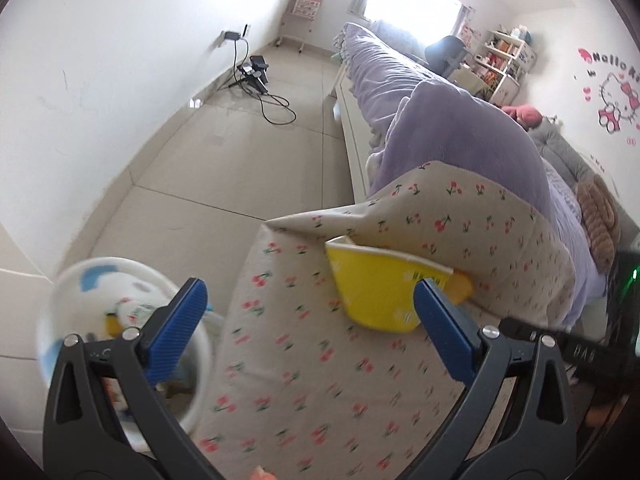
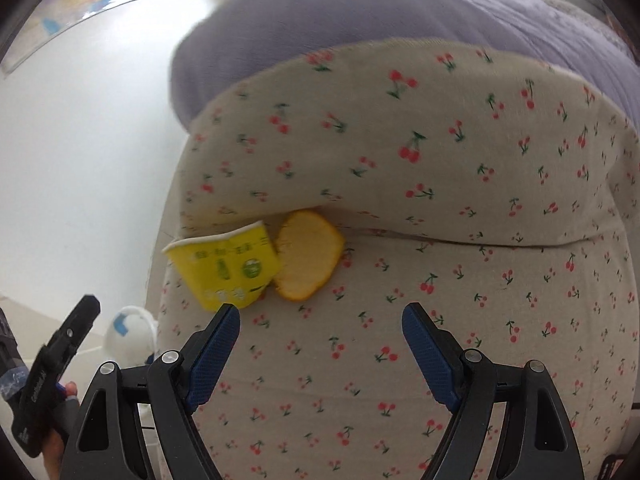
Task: Collect trash
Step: 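Reach the left gripper to the yellow paper cup and grasp its rim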
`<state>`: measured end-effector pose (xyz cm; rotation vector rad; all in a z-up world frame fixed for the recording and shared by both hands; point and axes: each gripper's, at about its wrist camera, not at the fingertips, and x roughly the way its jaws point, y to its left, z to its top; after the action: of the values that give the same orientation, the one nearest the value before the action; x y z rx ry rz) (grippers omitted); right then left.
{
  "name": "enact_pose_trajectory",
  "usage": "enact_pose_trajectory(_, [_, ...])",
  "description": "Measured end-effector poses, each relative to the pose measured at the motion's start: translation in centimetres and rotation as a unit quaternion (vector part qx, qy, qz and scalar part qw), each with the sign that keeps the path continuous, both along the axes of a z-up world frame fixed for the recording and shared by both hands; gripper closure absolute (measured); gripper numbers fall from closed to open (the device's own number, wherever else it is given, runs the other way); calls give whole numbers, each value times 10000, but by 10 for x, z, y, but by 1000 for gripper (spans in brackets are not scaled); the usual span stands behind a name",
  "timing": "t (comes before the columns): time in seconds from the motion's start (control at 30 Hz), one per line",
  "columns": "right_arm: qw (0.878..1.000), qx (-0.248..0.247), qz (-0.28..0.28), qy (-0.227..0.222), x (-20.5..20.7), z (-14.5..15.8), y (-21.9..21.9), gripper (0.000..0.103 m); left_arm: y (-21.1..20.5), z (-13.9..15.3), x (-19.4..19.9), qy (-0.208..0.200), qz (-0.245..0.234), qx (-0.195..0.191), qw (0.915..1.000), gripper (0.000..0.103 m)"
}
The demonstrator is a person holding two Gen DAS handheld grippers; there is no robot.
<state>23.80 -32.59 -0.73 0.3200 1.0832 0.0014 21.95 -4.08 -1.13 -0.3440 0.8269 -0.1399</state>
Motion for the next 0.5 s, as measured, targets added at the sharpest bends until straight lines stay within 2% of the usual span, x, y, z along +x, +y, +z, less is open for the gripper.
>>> enact_pose_trajectory(0.07, [9999, 61, -99, 35, 5, -3, -8, 18, -7, -5, 8, 125, -14, -232, 9997, 1])
enact_pose_trajectory(0.13, [9998, 79, -176, 58, 8, -5, -14, 18, -17, -13, 22, 438, -114, -393, 9982, 1])
enact_pose_trajectory(0.3, [9993, 136, -329, 111, 14, -10, -34, 18, -30, -23, 53, 813, 54, -960, 9920, 1])
enact_pose_trajectory(0.4, [9987, 206, -448, 128, 17, -13, -44, 18, -42, -31, 67, 1154, 129, -1009, 9881, 1])
enact_pose_trajectory(0.5, [9979, 255, -570, 150, 21, -16, -51, 18, -52, -41, 72, 1454, 173, -881, 9853, 1])
